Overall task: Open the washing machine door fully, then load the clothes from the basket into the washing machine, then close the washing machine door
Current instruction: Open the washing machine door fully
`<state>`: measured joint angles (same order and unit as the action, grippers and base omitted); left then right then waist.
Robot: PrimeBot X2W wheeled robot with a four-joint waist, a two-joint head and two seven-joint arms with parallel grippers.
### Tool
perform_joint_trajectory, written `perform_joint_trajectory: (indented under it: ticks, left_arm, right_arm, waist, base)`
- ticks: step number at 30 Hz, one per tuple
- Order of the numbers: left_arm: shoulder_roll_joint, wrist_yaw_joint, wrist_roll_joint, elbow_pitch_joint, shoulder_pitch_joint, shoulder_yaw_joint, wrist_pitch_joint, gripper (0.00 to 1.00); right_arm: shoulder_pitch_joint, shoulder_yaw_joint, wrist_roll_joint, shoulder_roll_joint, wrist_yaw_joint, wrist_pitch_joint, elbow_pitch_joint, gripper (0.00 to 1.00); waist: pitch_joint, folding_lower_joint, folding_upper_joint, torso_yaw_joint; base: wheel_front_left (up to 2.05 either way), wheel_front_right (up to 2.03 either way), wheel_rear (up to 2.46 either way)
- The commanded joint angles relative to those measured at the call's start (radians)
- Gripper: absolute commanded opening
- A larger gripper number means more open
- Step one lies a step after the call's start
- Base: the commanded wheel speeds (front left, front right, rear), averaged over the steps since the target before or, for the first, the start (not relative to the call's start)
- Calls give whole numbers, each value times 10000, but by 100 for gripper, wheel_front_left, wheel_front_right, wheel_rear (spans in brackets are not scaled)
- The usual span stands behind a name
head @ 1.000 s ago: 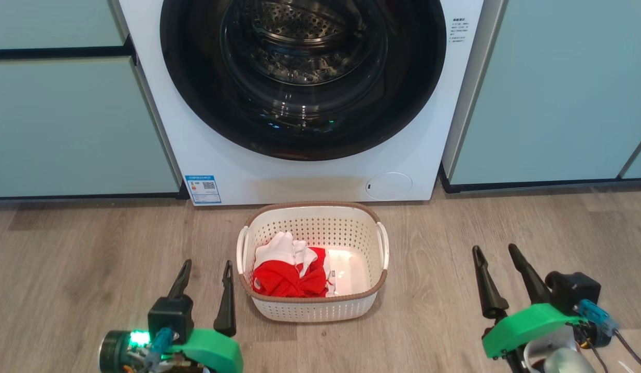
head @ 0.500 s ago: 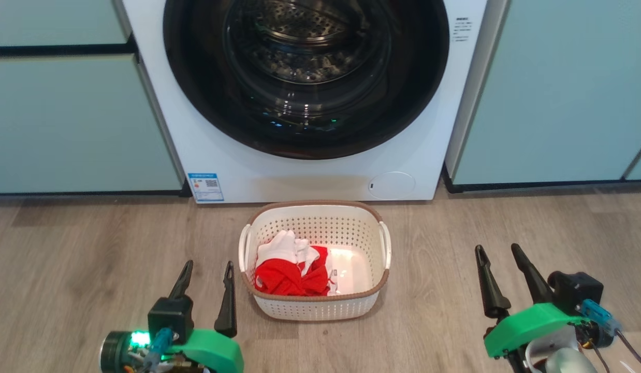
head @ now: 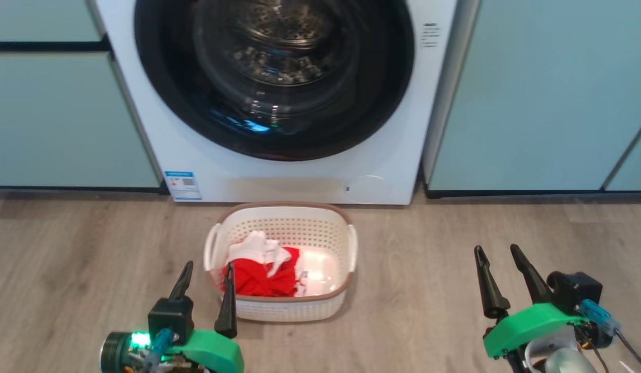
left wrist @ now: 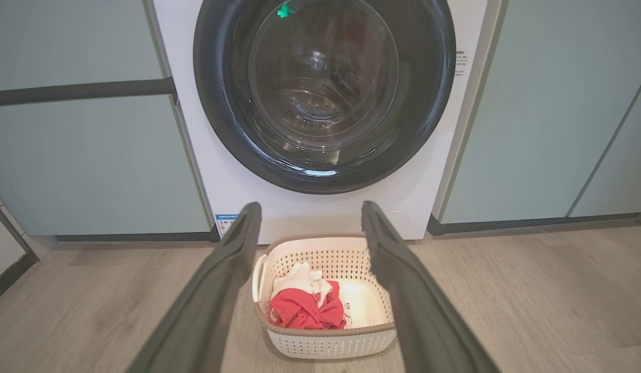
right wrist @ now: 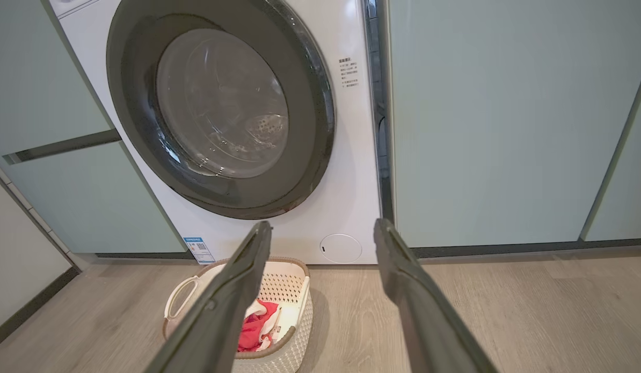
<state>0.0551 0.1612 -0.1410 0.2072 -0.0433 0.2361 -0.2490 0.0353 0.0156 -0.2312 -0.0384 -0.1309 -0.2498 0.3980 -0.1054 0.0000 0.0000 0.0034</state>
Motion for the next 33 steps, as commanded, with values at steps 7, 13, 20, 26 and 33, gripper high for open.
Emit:
perform_joint_trajectory:
  ticks: [7,13,20,26,33]
  left_arm:
    - [-49,77,-93,-386,332,-240,-128,100]
    - [-49,297,-91,-558,324,-255,-128,100]
    - [-49,407,-12,-553,308,-149,-128,100]
    - [-49,375,79,-513,315,-171,-128,100]
    - [-49,413,202,-429,326,-239,-128,100]
  right_arm:
    - [649,-293,36,-118,2,-120,-199,100]
    - [658,-304,119,-118,2,-120,-111,100]
    - [677,-318,146,-118,2,-120,-8,100]
    - [700,-307,71,-118,2,-120,-43,100]
    - [671,-321,-63,-118,2,-120,-228,100]
  waist:
    - [-18,0,0,-56]
    - [-43,0,0,-83]
    - [-77,0,0,-103]
    - [-45,0,0,-98]
    - [-18,0,0,-106]
  base:
    - [123,123,-246]
    - [121,120,-241]
    - [80,80,-159]
    - [20,20,-40]
    - [0,0,0]
